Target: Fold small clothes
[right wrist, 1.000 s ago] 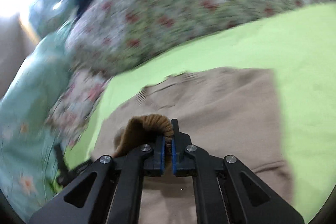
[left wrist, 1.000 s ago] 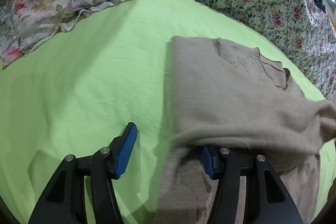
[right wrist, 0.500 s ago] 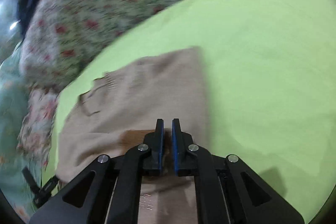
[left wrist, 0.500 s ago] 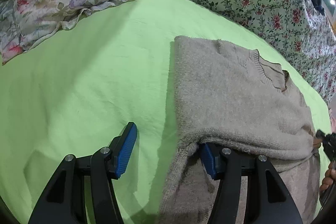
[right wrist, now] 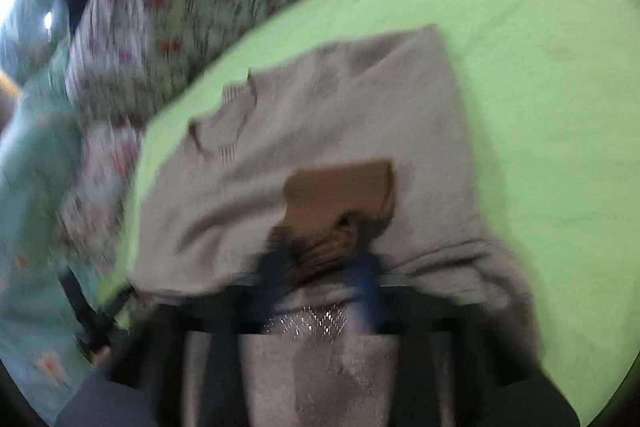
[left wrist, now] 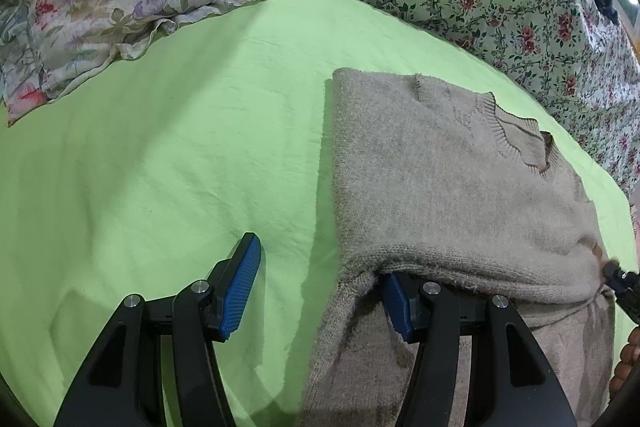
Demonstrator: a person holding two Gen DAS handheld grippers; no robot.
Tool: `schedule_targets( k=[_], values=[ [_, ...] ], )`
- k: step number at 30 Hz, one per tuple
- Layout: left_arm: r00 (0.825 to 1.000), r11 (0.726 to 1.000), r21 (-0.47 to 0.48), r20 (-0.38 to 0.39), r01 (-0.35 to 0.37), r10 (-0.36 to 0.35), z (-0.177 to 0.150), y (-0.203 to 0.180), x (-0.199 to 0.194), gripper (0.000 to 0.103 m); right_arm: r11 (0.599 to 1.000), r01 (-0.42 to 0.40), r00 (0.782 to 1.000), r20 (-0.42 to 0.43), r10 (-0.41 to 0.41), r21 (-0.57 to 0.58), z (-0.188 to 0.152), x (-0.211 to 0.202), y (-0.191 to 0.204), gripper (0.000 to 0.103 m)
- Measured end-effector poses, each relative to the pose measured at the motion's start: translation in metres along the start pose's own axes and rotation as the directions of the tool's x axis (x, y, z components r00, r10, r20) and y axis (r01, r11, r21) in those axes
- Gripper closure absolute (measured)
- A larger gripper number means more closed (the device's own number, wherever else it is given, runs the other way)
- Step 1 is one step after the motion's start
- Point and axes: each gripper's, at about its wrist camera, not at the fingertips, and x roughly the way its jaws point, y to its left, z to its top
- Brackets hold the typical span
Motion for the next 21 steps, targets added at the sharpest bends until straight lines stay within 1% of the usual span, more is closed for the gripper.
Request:
schedule_targets(
  k=[2, 3, 5, 6, 7, 8, 10, 11, 13, 15, 16, 17, 19, 21],
  values=[
    [1.0, 1.0, -0.004, 0.001, 0.007, -0.007, 0.0, 0.002, 0.0, 0.044, 1.0, -0.005, 0.998, 0.064, 0.007, -0.026, 0.002, -0.011, 0.006, 0.094],
    [1.0, 1.0, -0.006, 0.001, 0.011, -0.011, 0.0, 0.002, 0.0, 0.044, 1.0, -0.004, 0.993, 0.115, 0.007, -0.027, 0.001, -0.022, 0.004, 0.094],
    [1.0, 1.0, -0.006, 0.0, 0.015, -0.015, 0.0, 0.003, 0.0, 0.043, 1.0, 0.005, 0.99, 0.14, -0.005, -0.003, 0.0, -0.029, -0.003, 0.094],
    [1.0, 1.0, -0.004, -0.001, 0.012, -0.012, 0.0, 0.002, 0.0, 0.043, 1.0, 0.013, 0.992, 0.124, -0.013, -0.002, -0.001, -0.026, -0.006, 0.094],
    [1.0, 1.0, -0.002, -0.001, 0.011, -0.011, 0.0, 0.002, 0.0, 0.043, 0.999, 0.035, 0.996, 0.08, -0.034, -0.005, -0.004, -0.017, -0.011, 0.094],
    [1.0, 1.0, -0.001, -0.002, 0.011, -0.011, 0.001, 0.002, 0.0, 0.043, 0.998, 0.055, 0.997, 0.057, -0.055, 0.0, -0.006, -0.011, -0.014, 0.093],
    [1.0, 1.0, -0.002, -0.005, 0.018, -0.018, 0.001, 0.003, 0.0, 0.043, 0.997, 0.073, 0.997, 0.035, -0.073, 0.014, -0.011, -0.007, -0.02, 0.093],
    [1.0, 1.0, -0.002, -0.01, 0.023, -0.023, 0.002, 0.003, 0.0, 0.043, 0.996, 0.082, 0.996, 0.041, -0.083, 0.027, -0.013, -0.01, -0.023, 0.089],
    [1.0, 1.0, 0.002, -0.02, 0.023, -0.023, 0.002, 0.003, -0.001, 0.043, 0.993, 0.108, 0.992, 0.059, -0.111, 0.05, -0.017, -0.022, -0.027, 0.089],
    [0.999, 1.0, 0.022, -0.036, 0.011, -0.01, 0.0, 0.002, -0.007, 0.043, 0.993, 0.104, 0.991, 0.077, -0.109, 0.055, -0.021, -0.038, -0.03, 0.089],
    [0.999, 1.0, 0.029, -0.043, 0.008, -0.007, -0.004, 0.001, -0.012, 0.045, 0.994, 0.099, 0.991, 0.082, -0.103, 0.053, -0.024, -0.046, -0.03, 0.089],
    [0.999, 0.999, 0.031, -0.049, 0.018, -0.016, -0.008, 0.001, -0.018, 0.045, 0.995, 0.09, 0.992, 0.086, -0.093, 0.044, -0.029, -0.057, -0.03, 0.089],
    [0.996, 0.997, 0.024, -0.065, 0.07, -0.069, -0.02, 0.004, -0.035, 0.045, 0.996, 0.079, 0.993, 0.087, -0.081, 0.026, -0.039, -0.075, -0.03, 0.086],
    [0.988, 0.991, 0.014, -0.078, 0.135, -0.133, -0.038, 0.008, -0.057, 0.045, 0.998, 0.063, 0.994, 0.088, -0.064, 0.011, -0.054, -0.094, -0.03, 0.08]
  ],
)
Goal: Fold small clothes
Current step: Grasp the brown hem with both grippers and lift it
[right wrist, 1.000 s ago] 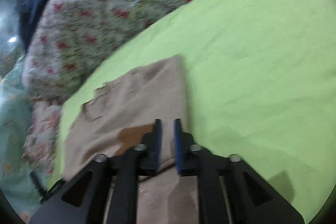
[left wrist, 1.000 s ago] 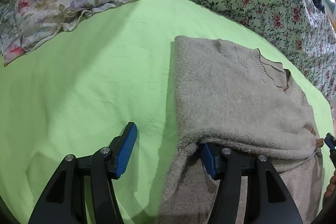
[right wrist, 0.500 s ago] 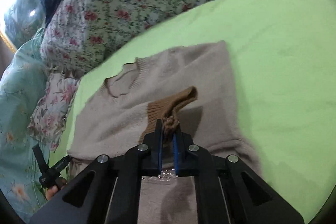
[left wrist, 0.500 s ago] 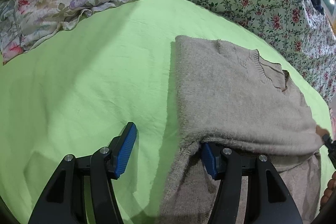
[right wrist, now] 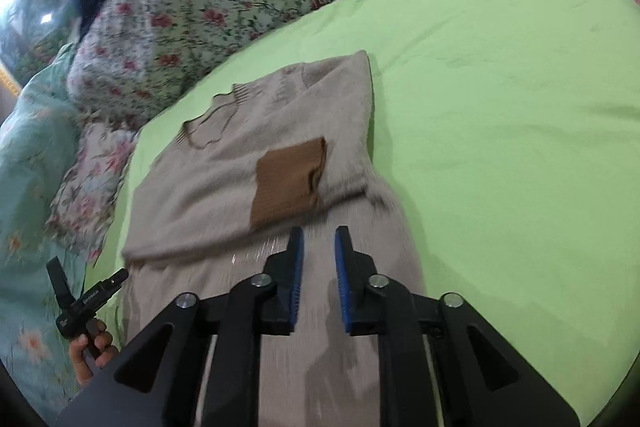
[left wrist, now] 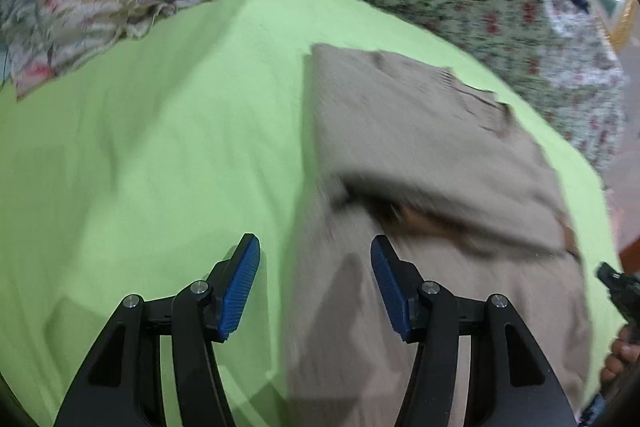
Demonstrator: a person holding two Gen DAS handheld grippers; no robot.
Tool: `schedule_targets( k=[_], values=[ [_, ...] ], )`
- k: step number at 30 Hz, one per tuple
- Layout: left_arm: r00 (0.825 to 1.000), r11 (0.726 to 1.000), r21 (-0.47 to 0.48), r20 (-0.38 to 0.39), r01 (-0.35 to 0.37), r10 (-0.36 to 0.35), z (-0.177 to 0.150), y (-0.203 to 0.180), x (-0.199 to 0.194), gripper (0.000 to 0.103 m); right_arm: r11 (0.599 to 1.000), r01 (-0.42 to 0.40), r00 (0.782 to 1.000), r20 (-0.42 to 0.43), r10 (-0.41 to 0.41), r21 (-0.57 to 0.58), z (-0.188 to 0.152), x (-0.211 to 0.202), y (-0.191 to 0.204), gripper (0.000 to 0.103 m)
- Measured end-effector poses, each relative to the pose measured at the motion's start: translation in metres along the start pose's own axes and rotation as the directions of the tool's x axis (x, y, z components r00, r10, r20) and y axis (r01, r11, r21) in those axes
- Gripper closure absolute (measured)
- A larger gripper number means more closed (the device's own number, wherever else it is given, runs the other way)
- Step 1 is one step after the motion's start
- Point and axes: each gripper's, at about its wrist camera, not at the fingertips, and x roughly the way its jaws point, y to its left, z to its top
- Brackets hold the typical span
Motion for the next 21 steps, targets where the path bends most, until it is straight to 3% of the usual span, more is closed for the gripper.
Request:
schedule_targets(
  k=[2, 8, 14, 21],
  values=[
    [0.999, 0.999, 0.008, -0.01, 0.034, -0.034, -0.021, 0.0, -0.018, 0.045, 1.0, -0.015, 1.0, 0.0, 0.015, 0.001, -0.015, -0.018, -0.004, 0.07],
    [0.991, 0.992, 0.036, -0.074, 0.118, -0.115, -0.086, -0.004, -0.061, 0.044, 1.0, -0.023, 1.0, -0.009, 0.023, 0.003, -0.058, -0.055, -0.014, 0.069],
    [0.966, 0.975, 0.022, -0.139, 0.223, -0.217, -0.144, -0.008, -0.092, 0.038, 0.997, -0.072, 0.997, -0.031, 0.071, -0.026, -0.103, -0.083, -0.012, 0.055],
    [0.937, 0.952, 0.04, -0.194, 0.303, -0.291, -0.204, -0.012, -0.103, 0.036, 0.989, -0.131, 0.985, -0.122, 0.121, -0.074, -0.155, -0.102, -0.022, 0.054]
  ],
)
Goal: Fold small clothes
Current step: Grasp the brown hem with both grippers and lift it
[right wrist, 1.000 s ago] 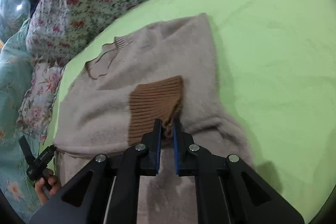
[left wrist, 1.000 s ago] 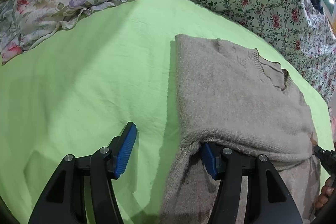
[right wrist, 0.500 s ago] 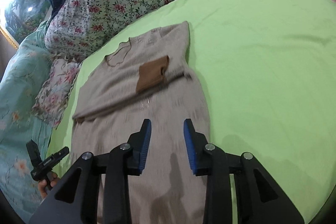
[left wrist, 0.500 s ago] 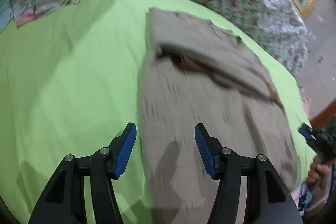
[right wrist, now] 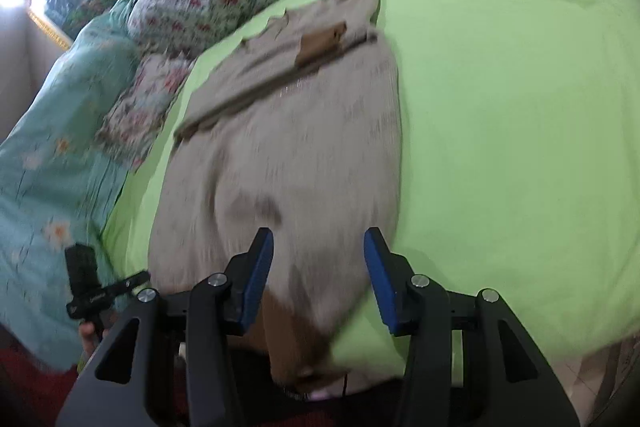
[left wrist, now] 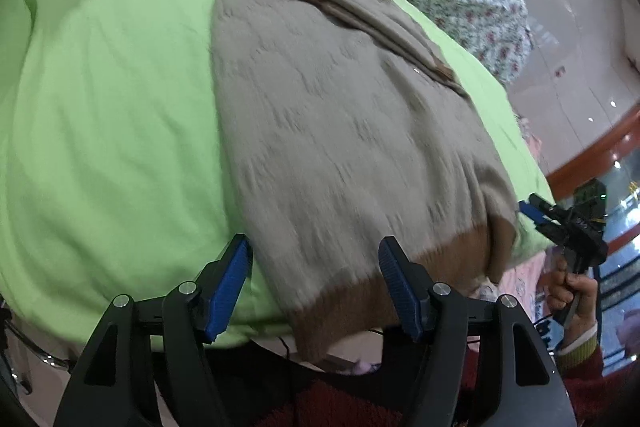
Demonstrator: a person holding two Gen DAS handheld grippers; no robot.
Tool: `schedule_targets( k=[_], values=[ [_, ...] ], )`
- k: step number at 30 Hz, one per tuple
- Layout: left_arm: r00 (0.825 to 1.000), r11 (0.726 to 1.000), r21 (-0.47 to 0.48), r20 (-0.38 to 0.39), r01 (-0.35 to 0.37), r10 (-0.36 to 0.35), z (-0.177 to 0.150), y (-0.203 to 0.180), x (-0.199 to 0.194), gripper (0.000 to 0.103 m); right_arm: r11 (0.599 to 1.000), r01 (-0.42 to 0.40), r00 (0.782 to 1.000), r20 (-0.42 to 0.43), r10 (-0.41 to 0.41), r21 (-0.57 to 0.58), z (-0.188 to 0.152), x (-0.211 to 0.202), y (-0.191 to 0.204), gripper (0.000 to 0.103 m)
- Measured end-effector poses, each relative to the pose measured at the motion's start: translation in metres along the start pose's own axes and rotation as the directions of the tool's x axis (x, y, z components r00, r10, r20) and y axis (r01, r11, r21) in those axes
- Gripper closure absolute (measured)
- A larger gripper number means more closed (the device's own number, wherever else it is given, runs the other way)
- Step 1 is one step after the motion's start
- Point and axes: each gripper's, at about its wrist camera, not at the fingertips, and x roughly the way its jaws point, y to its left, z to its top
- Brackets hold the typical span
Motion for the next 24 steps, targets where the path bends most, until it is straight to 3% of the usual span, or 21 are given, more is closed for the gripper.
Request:
schedule_targets(
  k=[9, 15, 16, 19, 21, 24],
  values=[
    [0.982, 0.982, -0.02, -0.016, 0.186, -0.186, -0.013, -0.001, 0.014, 0.034, 0.99, -0.139, 0.985, -0.107, 0.139, 0.003, -0.044, 0.017, -0.005, 0.054],
    [0.98, 0.98, 0.004, -0.018, 0.198, -0.198, -0.009, -0.002, 0.017, 0.037, 0.981, -0.193, 0.976, -0.101, 0.192, 0.005, -0.047, 0.049, 0.01, 0.054],
    [0.982, 0.982, 0.016, -0.015, 0.188, -0.187, -0.008, -0.003, 0.017, 0.046, 0.981, -0.194, 0.976, -0.099, 0.194, 0.005, -0.047, 0.05, 0.011, 0.057],
    [0.988, 0.987, 0.042, -0.02, 0.156, -0.155, -0.005, -0.003, 0.016, 0.09, 0.983, -0.181, 0.98, -0.092, 0.179, -0.019, -0.046, 0.047, 0.014, 0.076],
    [0.989, 0.988, 0.041, -0.021, 0.147, -0.146, -0.004, 0.0, 0.014, 0.091, 0.984, -0.176, 0.981, -0.082, 0.174, -0.015, -0.045, 0.039, 0.009, 0.088],
    [0.993, 0.989, 0.094, 0.015, 0.114, -0.116, -0.006, -0.004, -0.003, 0.096, 0.982, -0.19, 0.98, -0.051, 0.19, 0.006, -0.041, 0.017, -0.01, 0.092]
  ],
)
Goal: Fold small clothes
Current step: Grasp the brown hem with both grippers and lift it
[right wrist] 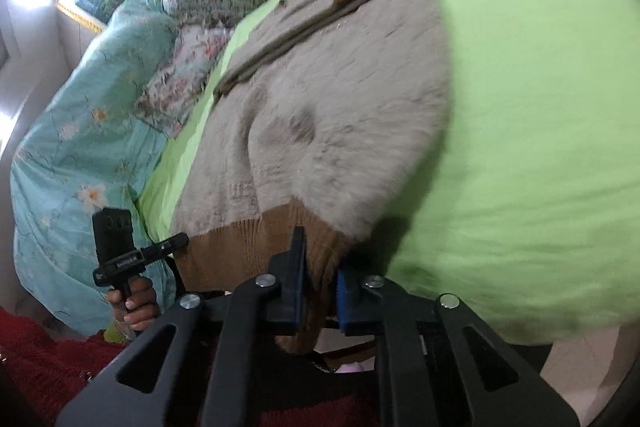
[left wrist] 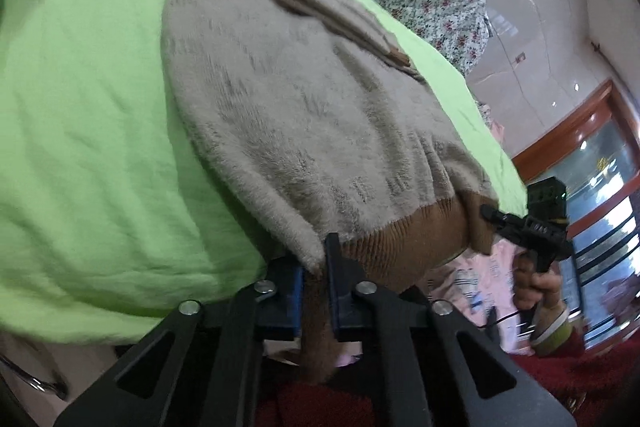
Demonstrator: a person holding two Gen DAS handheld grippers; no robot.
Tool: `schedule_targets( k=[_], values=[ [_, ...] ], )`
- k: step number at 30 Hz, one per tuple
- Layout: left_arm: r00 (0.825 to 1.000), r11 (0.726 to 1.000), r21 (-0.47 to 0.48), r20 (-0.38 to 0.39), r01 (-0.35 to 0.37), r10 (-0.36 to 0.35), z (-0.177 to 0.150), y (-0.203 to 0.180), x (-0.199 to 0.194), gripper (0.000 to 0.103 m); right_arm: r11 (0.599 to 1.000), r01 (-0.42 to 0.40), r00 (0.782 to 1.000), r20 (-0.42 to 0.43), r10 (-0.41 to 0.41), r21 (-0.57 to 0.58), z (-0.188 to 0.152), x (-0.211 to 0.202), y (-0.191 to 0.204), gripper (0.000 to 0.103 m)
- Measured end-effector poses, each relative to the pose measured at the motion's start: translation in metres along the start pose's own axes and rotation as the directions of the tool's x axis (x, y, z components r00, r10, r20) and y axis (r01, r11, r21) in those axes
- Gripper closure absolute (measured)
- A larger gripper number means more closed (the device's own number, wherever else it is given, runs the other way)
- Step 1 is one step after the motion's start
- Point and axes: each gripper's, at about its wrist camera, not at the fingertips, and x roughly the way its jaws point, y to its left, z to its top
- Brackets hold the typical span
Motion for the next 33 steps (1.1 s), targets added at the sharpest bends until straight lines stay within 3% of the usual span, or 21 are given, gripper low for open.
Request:
schedule_targets(
  k=[5, 10, 12, 13, 14, 17, 19, 21, 22, 23, 24, 26, 33],
  values=[
    [0.997, 1.0, 0.017, 0.071, 0.0, -0.002, 0.002, 0.007, -0.035, 0.097, 1.0, -0.02, 0.998, 0.062, 0.021, -0.011, 0.0, -0.037, -0.015, 0.095],
    [1.0, 0.999, -0.038, 0.012, 0.017, -0.016, 0.002, 0.02, -0.014, 0.096, 0.999, -0.051, 0.999, 0.017, 0.051, 0.002, 0.005, -0.022, -0.021, 0.094],
    [1.0, 0.998, -0.056, -0.021, 0.006, -0.008, -0.002, 0.023, -0.004, 0.083, 0.999, -0.038, 0.999, -0.015, 0.038, -0.011, 0.006, -0.014, -0.019, 0.091],
    [0.999, 0.998, -0.065, -0.045, 0.003, -0.006, -0.005, 0.025, 0.001, 0.065, 0.999, -0.031, 0.999, -0.033, 0.031, -0.013, 0.007, -0.009, -0.02, 0.09],
    [0.998, 0.997, -0.072, -0.059, 0.011, -0.016, -0.007, 0.027, 0.005, 0.055, 0.999, -0.031, 0.999, -0.043, 0.03, -0.015, 0.006, -0.007, -0.021, 0.084],
    [0.997, 0.997, -0.066, -0.063, 0.043, -0.048, -0.012, 0.027, 0.008, 0.046, 0.999, -0.043, 0.998, -0.052, 0.042, -0.028, 0.004, -0.002, -0.02, 0.073],
    [0.997, 0.998, -0.045, -0.062, 0.047, -0.05, -0.014, 0.025, 0.01, 0.045, 0.998, -0.059, 0.997, -0.055, 0.057, -0.033, 0.004, 0.002, -0.019, 0.073],
    [0.997, 0.998, -0.027, -0.055, 0.054, -0.055, -0.014, 0.022, 0.012, 0.047, 0.997, -0.068, 0.995, -0.069, 0.065, -0.043, 0.004, 0.007, -0.019, 0.073],
    [0.997, 0.998, -0.012, -0.049, 0.055, -0.055, -0.015, 0.02, 0.012, 0.057, 0.996, -0.072, 0.995, -0.075, 0.068, -0.051, 0.004, 0.009, -0.018, 0.073],
    [0.997, 0.998, 0.003, -0.05, 0.059, -0.058, -0.015, 0.018, 0.012, 0.084, 0.995, -0.077, 0.994, -0.078, 0.072, -0.061, 0.004, 0.01, -0.016, 0.073],
    [0.996, 0.998, 0.007, -0.063, 0.067, -0.066, -0.015, 0.019, 0.014, 0.097, 0.995, -0.08, 0.994, -0.079, 0.075, -0.065, 0.004, 0.011, -0.015, 0.074],
    [0.995, 0.997, 0.005, -0.059, 0.079, -0.078, -0.016, 0.017, 0.012, 0.097, 0.992, -0.103, 0.992, -0.082, 0.097, -0.074, 0.003, 0.011, -0.01, 0.09],
    [0.988, 0.992, 0.025, 0.094, 0.121, -0.123, -0.011, 0.01, -0.035, 0.097, 0.983, -0.164, 0.986, -0.023, 0.162, -0.078, 0.009, -0.011, -0.007, 0.093]
  ],
)
